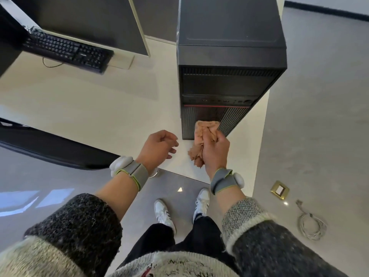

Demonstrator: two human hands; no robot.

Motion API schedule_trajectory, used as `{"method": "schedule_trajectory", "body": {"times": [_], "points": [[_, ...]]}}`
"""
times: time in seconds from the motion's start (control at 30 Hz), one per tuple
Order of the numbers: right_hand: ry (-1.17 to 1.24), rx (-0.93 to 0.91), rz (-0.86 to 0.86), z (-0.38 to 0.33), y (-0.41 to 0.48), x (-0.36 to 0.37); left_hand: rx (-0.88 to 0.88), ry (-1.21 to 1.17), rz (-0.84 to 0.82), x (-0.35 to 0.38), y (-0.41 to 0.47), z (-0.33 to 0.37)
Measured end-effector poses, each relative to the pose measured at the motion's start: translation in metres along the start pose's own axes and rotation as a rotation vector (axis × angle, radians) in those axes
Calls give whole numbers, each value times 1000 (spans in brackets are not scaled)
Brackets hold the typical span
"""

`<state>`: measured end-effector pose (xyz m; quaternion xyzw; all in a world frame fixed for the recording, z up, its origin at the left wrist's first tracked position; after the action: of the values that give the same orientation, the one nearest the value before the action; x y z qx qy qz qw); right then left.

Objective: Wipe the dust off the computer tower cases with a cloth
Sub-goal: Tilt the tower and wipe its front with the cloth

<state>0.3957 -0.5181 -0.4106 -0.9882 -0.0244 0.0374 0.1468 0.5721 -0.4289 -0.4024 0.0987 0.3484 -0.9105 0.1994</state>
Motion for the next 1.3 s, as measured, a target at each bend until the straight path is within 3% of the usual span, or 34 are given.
{"method": "schedule_trajectory", "body": {"times": [0.17,0.23,0.4,0.5,0.67,0.93,1.03,1.17,1.3], "points": [[-143,155,-26,115,41,14,-59,23,47,-17,-2,-21],[-215,244,10,124,41,12,-75,25,52,-21,-4,-27],[-271,412,62,86,34,7,-93,42,60,-21,-7,-36],[-52,459,70,64,17,8,-87,42,48,-17,-6,-35],[264,249,-53,-7,-3,22,-39,18,-8,-4,-5,-19],[274,-308,-165,-120,-32,15,26,-18,-46,0,-1,-2],[246,-292,-162,-103,-35,23,9,-27,-14,-7,-3,-7],[142,-122,-23,-28,-22,36,-45,-19,20,-22,-4,-24],[102,-7,-2,21,-10,50,-83,-2,42,-35,-3,-40]]}}
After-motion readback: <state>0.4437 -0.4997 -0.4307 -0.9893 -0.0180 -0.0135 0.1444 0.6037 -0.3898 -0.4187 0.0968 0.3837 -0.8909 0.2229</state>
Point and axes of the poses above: each hand's wrist, its own y-axis towards the middle knuckle, its own x-axis out of the palm, z = x × y, the point moved 6 cm from there along y, towards the middle knuckle, and after that the axes turned 8 degrees about y, right-handed, at the moved point
